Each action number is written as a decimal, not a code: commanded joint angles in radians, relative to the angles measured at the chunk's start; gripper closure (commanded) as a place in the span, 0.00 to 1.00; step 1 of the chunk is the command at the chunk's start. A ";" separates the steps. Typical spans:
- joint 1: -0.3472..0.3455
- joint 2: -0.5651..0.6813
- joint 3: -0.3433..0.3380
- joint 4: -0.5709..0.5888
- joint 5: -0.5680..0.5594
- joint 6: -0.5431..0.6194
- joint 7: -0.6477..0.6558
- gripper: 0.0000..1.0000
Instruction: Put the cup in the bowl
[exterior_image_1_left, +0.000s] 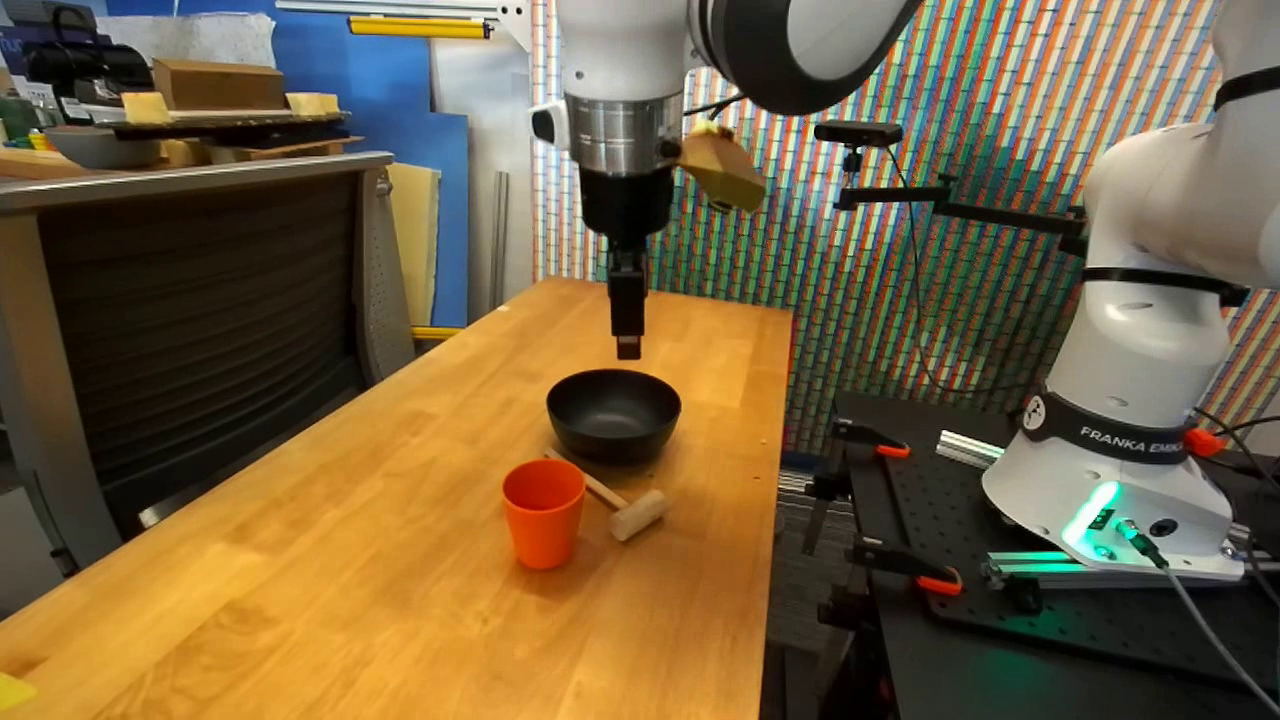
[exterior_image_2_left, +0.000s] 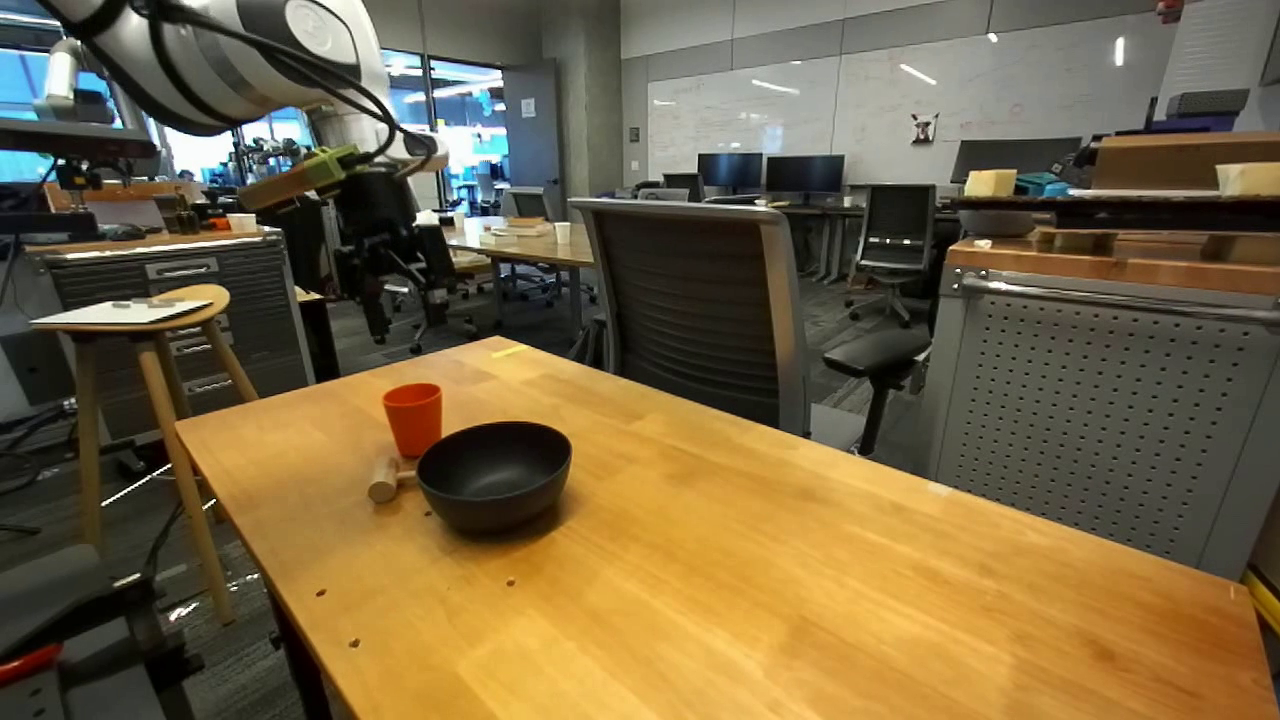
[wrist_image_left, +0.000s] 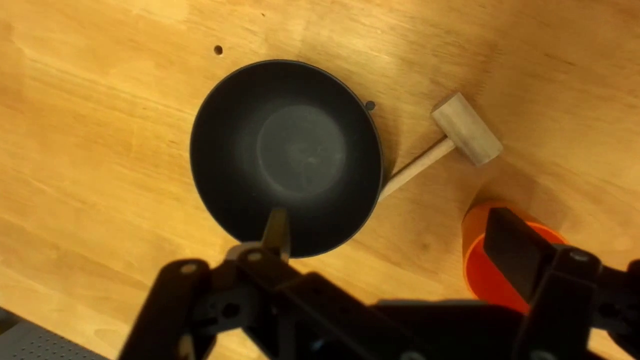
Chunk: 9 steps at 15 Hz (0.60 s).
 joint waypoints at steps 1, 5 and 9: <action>0.038 0.170 -0.026 0.116 -0.030 -0.003 0.055 0.00; 0.084 0.304 -0.042 0.232 0.015 -0.020 0.059 0.00; 0.127 0.381 -0.049 0.316 0.037 -0.009 0.051 0.00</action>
